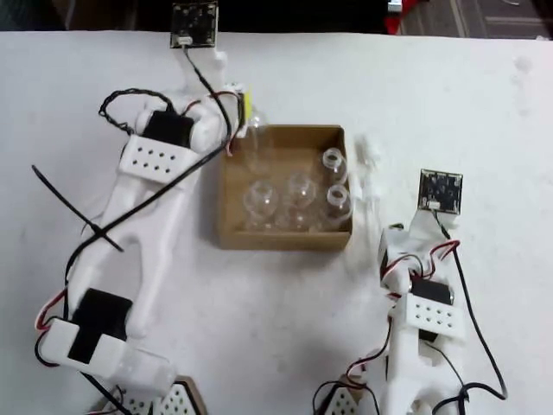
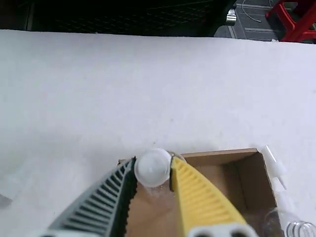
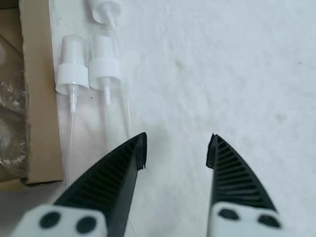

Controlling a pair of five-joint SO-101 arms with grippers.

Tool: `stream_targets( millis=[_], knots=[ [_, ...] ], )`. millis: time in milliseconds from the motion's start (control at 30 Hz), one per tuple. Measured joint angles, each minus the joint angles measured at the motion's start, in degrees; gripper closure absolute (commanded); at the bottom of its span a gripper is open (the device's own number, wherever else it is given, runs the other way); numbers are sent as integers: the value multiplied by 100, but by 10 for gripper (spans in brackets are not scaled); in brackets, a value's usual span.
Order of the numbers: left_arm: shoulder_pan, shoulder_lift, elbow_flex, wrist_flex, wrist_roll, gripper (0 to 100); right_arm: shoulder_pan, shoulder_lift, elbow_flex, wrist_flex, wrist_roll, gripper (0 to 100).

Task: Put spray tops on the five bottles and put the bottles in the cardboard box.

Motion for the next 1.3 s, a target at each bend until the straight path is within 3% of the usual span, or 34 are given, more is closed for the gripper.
stream_targets(
  millis=[367, 533, 967, 1300],
  knots=[
    [246, 167, 0, 18, -35, 925, 0, 0, 0, 0, 0, 818],
    [281, 782, -633, 44, -26, 925, 0, 0, 0, 0, 0, 818],
    [404, 2470, -3763, 2365, -26, 922, 0, 0, 0, 0, 0, 818],
    [448, 3736, -6189, 3842, -677, 922, 0, 0, 0, 0, 0, 818]
  ],
)
